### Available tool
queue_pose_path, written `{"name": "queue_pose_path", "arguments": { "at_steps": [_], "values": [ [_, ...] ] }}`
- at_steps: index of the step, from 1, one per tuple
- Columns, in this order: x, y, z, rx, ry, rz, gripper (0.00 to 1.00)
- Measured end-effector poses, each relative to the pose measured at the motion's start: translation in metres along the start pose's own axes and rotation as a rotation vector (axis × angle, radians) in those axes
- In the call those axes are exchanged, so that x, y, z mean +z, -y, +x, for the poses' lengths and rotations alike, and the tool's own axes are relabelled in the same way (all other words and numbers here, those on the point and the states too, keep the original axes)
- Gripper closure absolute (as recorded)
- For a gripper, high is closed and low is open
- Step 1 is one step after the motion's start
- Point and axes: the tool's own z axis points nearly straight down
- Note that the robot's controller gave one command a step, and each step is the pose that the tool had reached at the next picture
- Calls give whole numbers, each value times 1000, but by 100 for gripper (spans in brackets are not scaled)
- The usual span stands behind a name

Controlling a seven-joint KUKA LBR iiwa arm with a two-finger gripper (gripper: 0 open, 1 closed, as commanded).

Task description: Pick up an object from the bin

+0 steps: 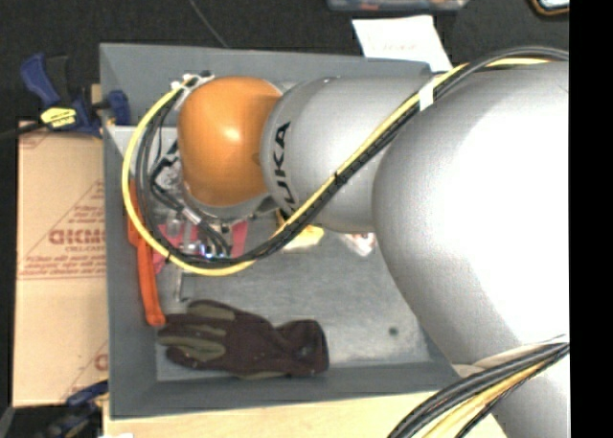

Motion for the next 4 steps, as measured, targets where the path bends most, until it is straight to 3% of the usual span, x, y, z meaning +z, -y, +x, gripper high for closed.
{"name": "queue_pose_path", "arguments": {
  "at_steps": [1, 2, 3, 4],
  "values": [
    [64, 47, 49, 7, -1, -1, 0],
    [63, 45, 64, -5, 18, -9, 0],
    [63, 46, 51, 9, 6, -4, 0],
    [62, 45, 61, 2, 19, -10, 0]
  ]
}}
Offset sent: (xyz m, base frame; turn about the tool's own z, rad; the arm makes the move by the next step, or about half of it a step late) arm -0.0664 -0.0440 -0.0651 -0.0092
